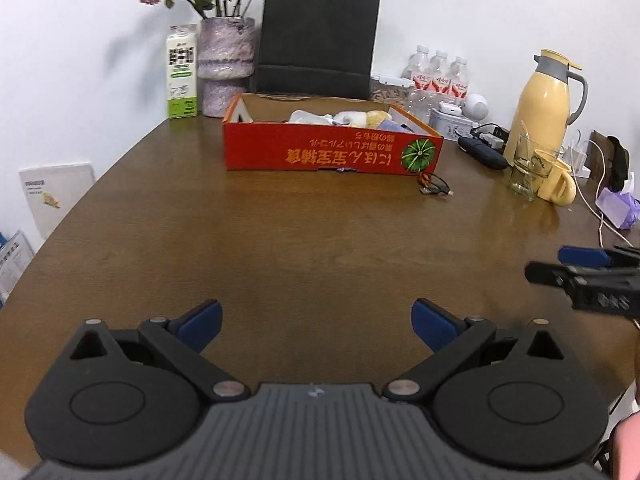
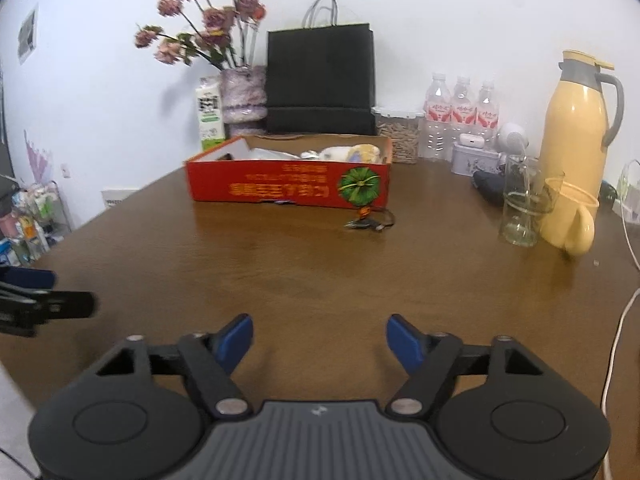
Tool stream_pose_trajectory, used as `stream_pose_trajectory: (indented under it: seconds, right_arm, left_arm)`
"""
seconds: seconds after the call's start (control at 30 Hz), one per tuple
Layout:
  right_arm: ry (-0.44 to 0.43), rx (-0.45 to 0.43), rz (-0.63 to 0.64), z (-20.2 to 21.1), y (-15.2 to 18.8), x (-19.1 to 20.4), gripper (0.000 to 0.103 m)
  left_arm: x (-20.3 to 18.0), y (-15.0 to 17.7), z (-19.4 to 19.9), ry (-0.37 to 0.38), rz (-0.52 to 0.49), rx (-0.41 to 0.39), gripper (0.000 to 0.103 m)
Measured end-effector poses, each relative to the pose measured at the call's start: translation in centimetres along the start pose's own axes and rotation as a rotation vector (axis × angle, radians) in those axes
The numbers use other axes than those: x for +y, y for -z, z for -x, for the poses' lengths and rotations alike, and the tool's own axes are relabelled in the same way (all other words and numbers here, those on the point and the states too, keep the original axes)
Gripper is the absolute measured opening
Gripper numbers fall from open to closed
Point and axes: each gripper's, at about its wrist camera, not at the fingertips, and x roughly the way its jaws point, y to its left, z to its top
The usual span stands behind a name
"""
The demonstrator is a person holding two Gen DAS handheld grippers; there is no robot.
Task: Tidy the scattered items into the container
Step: 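Grasp the black cable with the right gripper while the left grasps the orange plug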
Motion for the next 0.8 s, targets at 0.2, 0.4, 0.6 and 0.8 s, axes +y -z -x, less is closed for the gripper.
stream_pose_trajectory:
  seconds: [0.2, 0.4, 0.6, 0.8]
  right_arm:
    - [0.044, 0.010, 0.032, -6.7, -4.1, -3.7, 0.058]
    - [-0.032, 0.003, 0.176, -13.8, -8.0, -4.7, 0.053]
    - [-0.087, 0.075, 0.300, -19.4, -9.5, -3.7, 0.041]
    - [-0.151, 0.105, 0.231, -21.0, -9.3, -4.8, 0.016]
  left_arm:
    - [-0.2, -3.7, -3.7, 0.032, -0.028, -0.017, 0.103]
    - [-1.0, -6.6, -7.6, 0.058, -0.044, -0.004, 0.103]
    - [-1.7, -7.6, -10.1, 0.074, -0.065, 0.018, 0.103]
    - [-1.9, -7.7, -11.9, 0.079, -0.050, 0.052, 0.103]
